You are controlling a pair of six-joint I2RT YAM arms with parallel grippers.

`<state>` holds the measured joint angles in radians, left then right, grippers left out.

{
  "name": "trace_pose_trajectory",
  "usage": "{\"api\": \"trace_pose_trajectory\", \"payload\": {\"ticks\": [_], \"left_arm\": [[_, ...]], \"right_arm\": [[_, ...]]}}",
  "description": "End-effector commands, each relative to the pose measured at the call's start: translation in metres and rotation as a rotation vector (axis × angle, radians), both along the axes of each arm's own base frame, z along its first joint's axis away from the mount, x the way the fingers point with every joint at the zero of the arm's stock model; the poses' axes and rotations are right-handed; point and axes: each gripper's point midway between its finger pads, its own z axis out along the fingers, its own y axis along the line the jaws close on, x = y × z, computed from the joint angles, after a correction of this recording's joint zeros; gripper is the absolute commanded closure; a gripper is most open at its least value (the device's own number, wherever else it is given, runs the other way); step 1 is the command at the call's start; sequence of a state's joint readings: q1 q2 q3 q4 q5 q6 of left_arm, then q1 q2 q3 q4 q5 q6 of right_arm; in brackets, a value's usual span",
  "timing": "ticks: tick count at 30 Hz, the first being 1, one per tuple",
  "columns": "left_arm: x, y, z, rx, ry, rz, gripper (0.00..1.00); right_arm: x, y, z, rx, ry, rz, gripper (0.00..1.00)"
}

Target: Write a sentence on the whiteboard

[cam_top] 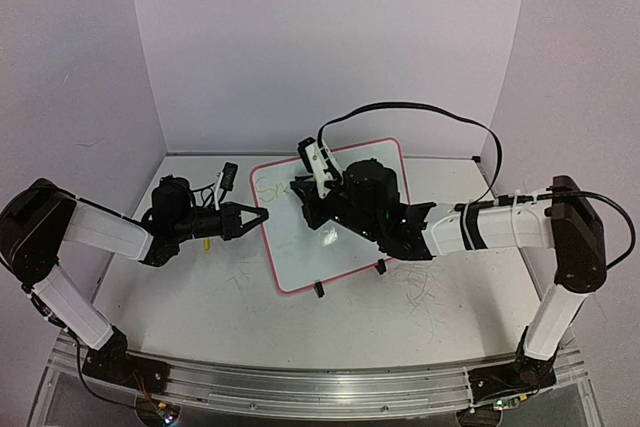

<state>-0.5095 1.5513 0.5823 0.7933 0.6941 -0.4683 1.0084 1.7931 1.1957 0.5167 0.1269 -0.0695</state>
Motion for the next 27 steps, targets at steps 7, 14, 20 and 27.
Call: {"api": "trace_pose_trajectory", "payload": {"ticks": [7,14,20,27], "left_arm": [[0.0,-0.001,0.008,0.009,-0.044,-0.009,1.0],[-0.001,-0.001,0.006,0.011,-0.042,-0.008,1.0],[-0.001,-0.001,0.008,0.011,-0.046,-0.008,1.0],[-0.001,-0.001,0.006,0.012,-0.045,-0.007,1.0]], "right_arm": [[0.015,-0.004,0.025,0.039,-0.03,-0.057,1.0],[0.023,-0.005,0.031,0.051,-0.038,-0.079,1.0],[0.024,-0.01,0.025,0.038,-0.027,-0.1,1.0],[0.015,-0.018,0.011,0.02,0.011,-0.085,1.0]]}}
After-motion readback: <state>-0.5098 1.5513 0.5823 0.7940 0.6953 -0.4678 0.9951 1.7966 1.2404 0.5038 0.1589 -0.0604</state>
